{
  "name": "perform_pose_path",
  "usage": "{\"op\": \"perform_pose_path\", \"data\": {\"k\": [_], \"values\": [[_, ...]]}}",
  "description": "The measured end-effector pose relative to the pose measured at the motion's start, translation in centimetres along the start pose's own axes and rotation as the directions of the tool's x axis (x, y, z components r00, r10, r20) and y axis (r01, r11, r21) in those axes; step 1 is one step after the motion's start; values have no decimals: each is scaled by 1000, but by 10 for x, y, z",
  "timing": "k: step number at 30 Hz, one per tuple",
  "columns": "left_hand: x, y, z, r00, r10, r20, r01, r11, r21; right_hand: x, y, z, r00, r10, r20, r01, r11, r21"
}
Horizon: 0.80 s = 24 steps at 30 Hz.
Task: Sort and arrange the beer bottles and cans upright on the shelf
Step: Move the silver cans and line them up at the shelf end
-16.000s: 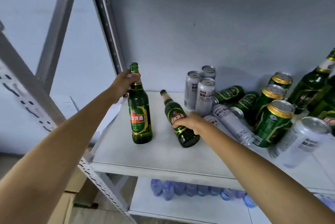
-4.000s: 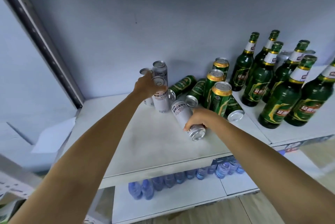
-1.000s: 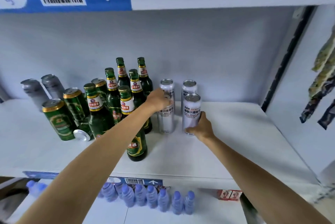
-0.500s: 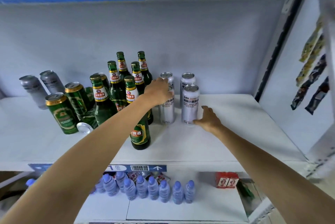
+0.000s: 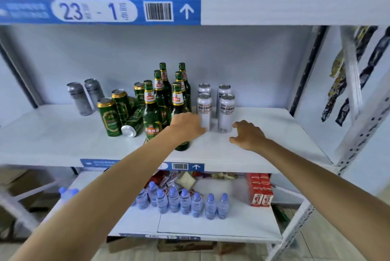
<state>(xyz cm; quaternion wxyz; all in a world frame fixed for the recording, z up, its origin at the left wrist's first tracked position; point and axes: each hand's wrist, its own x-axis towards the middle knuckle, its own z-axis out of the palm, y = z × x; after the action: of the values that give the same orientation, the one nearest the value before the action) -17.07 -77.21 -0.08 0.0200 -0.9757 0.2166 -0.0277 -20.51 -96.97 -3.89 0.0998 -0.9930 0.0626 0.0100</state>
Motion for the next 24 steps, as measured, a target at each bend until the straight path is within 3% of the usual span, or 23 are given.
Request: {"op": "perform_pose_path", "data": {"k": [8, 15, 24], "values": [[-89, -102, 3, 987, -153, 55, 153, 988, 0, -52, -104, 7, 988, -154, 25, 152, 986, 72], [-146, -234, -2, 976, -216, 36, 213, 974, 75, -48, -242, 29, 971, -238, 15, 234, 963, 130], [-168, -405, -5, 968, -246, 43, 242, 967, 82, -9, -411, 65, 969, -242, 40, 227, 946, 232]]}}
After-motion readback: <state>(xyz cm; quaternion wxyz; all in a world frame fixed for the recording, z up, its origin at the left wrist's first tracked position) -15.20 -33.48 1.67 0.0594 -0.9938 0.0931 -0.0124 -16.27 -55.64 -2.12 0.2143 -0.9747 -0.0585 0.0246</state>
